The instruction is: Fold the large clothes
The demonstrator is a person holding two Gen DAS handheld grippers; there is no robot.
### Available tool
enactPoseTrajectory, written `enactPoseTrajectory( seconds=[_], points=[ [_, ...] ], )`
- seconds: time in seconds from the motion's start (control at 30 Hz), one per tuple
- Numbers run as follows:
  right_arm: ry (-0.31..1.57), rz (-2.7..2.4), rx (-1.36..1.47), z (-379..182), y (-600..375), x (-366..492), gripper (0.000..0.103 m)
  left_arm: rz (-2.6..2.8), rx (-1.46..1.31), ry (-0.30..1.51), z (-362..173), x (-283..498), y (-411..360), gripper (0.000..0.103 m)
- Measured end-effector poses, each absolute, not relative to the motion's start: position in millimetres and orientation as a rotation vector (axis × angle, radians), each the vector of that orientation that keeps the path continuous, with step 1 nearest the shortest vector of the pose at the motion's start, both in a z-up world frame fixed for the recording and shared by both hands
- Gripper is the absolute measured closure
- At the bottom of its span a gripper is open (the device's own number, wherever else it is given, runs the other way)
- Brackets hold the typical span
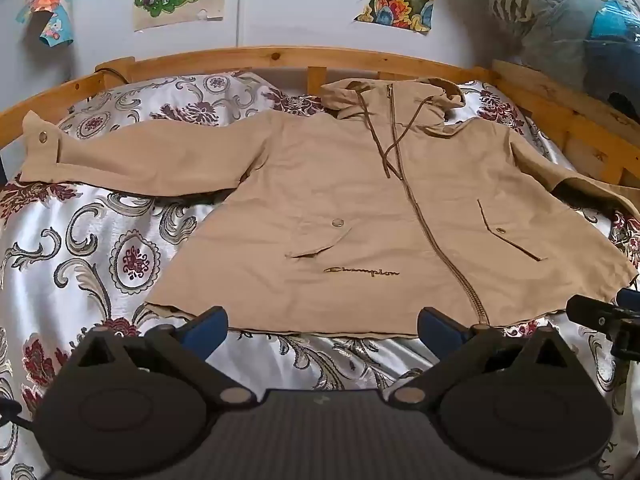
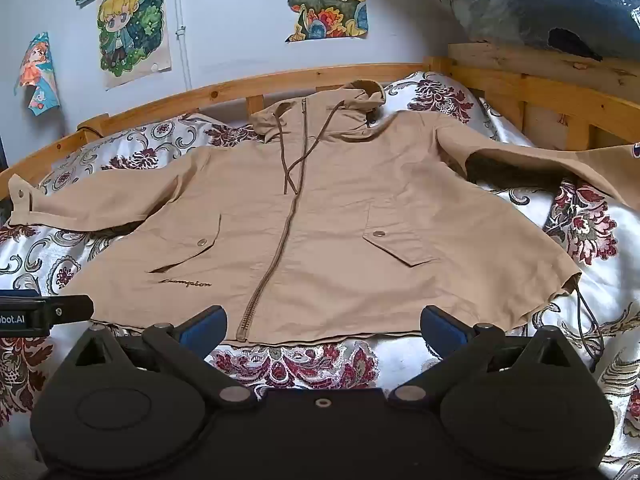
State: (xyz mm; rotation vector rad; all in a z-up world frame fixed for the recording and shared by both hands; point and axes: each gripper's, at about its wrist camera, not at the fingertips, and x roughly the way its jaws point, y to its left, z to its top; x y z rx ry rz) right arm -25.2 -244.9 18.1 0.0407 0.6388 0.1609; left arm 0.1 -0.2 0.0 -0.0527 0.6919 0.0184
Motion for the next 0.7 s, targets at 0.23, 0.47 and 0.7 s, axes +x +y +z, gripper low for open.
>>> enactPoseTrajectory(
  seconds=[0.23, 0.47, 0.7],
  points=[
    [0.638, 0.160, 0.039, 18.0, -245.0, -25.2, 0.001, 0.016, -0.057, 0.692, 0.1, 0.3, -0.1, 0.001],
    [0.639, 0.160, 0.041, 18.0, -245.2, -25.4, 0.001, 0.015, -0.058, 0.693, 0.1, 0.4, -0.5, 0.001],
    [0.640, 0.160, 0.042, 17.7, -245.4, -25.3, 0.001, 0.017, -0.060, 0.693, -1.0, -0.8, 3.7, 0.001]
  ],
)
